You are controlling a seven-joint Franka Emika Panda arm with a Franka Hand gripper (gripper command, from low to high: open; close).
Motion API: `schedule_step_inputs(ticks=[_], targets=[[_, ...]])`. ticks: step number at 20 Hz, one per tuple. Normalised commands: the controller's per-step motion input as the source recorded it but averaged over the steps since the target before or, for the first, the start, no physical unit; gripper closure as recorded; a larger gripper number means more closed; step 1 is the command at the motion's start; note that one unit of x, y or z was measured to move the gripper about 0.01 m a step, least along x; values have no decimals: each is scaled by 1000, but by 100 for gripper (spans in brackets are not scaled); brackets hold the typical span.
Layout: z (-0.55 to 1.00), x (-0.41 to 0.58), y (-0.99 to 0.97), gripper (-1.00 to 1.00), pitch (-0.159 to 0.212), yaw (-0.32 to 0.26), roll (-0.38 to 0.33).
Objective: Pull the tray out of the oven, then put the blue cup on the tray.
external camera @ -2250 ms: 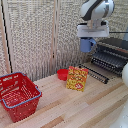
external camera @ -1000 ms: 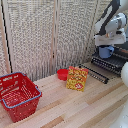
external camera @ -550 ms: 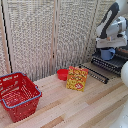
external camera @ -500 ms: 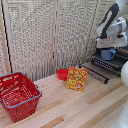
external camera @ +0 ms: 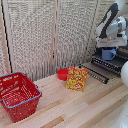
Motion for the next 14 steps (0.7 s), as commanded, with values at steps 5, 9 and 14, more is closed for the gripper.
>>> schedule_step_inputs(ticks=[5,9,14], targets=[[686,0,0,-100,128,-126,-88],[707,0,0,-100,124,-111,-96],[670,27,-87,-100,108,-173,-8]])
